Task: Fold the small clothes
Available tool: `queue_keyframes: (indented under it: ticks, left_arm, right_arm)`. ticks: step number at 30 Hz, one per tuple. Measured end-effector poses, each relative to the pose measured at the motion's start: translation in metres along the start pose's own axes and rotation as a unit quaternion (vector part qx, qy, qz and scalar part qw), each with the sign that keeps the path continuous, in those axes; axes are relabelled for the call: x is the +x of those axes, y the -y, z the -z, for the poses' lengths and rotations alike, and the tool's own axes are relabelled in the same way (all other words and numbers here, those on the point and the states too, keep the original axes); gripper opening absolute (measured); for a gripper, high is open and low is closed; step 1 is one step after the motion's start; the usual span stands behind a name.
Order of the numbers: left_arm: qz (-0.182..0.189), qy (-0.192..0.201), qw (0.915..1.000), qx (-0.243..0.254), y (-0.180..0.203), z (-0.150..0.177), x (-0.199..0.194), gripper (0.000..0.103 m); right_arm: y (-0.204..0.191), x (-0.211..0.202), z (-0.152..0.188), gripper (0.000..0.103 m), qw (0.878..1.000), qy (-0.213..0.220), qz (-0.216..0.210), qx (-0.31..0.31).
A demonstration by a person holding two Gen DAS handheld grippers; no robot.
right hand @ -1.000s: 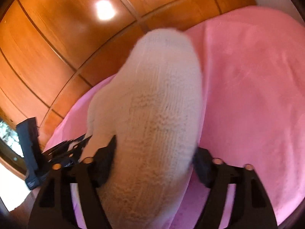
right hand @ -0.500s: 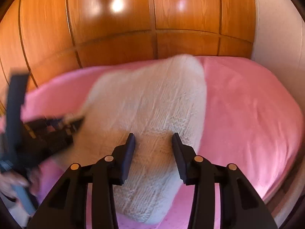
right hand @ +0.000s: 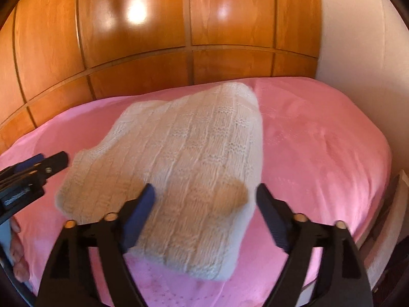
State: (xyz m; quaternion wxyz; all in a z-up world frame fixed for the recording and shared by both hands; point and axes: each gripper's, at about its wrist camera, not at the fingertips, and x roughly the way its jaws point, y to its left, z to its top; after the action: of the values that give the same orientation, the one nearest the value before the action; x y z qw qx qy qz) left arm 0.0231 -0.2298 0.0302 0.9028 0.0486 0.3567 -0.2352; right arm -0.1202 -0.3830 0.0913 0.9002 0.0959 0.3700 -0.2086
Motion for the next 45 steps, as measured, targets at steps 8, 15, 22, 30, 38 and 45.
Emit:
queue_keyframes:
  ticks: [8,15,22,30,38,45]
  left_arm:
    - [-0.035,0.017,0.9992,0.000,-0.004,0.010,-0.029,0.083]
    - [-0.054,0.028,0.9981,-0.004,-0.007,0.018,-0.045,0.090]
    - [-0.055,0.034,0.9979,-0.009,-0.011,0.021,-0.055,0.090]
    - [-0.055,0.032,0.9979,-0.009,-0.013,0.022,-0.057,0.092]
    - [-0.055,0.032,0.9979,-0.010,-0.013,0.022,-0.058,0.092]
    - [-0.064,0.038,0.9972,-0.009,-0.012,0.022,-0.060,0.092]
  right_arm:
    - [-0.017,-0.034,0.006,0.100,0.998,0.038,0.048,0.027]
    - [-0.029,-0.042,0.015,0.100,0.997,0.047,0.059,0.013]
    - [-0.027,-0.044,0.018,0.100,0.996,0.048,0.065,0.023]
    - [-0.030,-0.047,0.019,0.100,0.996,0.058,0.067,0.025]
    - [-0.032,-0.048,0.019,0.100,0.996,0.057,0.063,0.025]
    - [-0.033,-0.047,0.018,0.101,0.996,0.056,0.057,0.027]
